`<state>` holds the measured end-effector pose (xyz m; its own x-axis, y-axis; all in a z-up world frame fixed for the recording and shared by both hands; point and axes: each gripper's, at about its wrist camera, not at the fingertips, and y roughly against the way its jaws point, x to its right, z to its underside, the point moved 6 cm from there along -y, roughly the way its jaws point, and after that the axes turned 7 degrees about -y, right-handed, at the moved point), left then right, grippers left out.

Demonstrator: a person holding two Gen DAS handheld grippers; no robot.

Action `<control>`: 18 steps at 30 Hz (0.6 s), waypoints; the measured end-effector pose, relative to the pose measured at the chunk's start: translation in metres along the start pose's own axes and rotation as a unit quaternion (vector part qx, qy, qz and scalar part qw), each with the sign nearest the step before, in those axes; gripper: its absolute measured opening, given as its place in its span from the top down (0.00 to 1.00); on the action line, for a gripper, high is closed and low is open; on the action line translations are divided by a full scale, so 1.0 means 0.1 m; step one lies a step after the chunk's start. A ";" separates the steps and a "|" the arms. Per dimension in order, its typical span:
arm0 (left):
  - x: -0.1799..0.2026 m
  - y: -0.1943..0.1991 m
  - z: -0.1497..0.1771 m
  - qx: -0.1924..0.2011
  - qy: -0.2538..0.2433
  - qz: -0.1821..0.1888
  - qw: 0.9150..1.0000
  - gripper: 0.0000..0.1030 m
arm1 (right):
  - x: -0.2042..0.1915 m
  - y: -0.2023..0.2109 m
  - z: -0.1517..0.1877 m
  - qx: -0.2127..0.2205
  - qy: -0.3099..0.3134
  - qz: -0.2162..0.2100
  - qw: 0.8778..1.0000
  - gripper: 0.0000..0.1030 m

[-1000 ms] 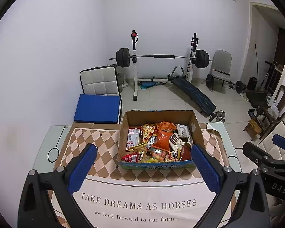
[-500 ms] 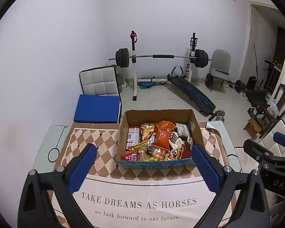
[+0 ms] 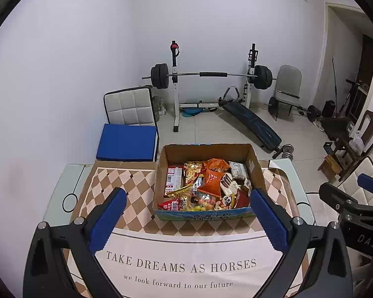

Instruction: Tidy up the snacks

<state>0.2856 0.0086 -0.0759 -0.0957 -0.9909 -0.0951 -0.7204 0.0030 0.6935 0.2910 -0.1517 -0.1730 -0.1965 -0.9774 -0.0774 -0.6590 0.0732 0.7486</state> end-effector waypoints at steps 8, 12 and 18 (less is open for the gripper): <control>0.01 0.03 -0.02 0.002 -0.003 0.002 1.000 0.01 | 0.02 0.04 0.00 0.003 -0.002 0.004 1.000 0.02; 0.01 0.03 -0.02 0.002 -0.003 0.001 1.000 0.01 | 0.05 0.07 -0.04 0.000 -0.006 0.007 1.000 0.02; 0.01 0.03 -0.02 0.002 -0.004 0.002 1.000 0.01 | 0.06 0.07 -0.04 0.002 -0.007 0.006 1.000 0.02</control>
<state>0.2846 0.0072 -0.0722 -0.1039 -0.9898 -0.0972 -0.7226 0.0080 0.6912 0.2882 -0.1579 -0.1650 -0.2142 -0.9737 -0.0774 -0.6587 0.0855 0.7475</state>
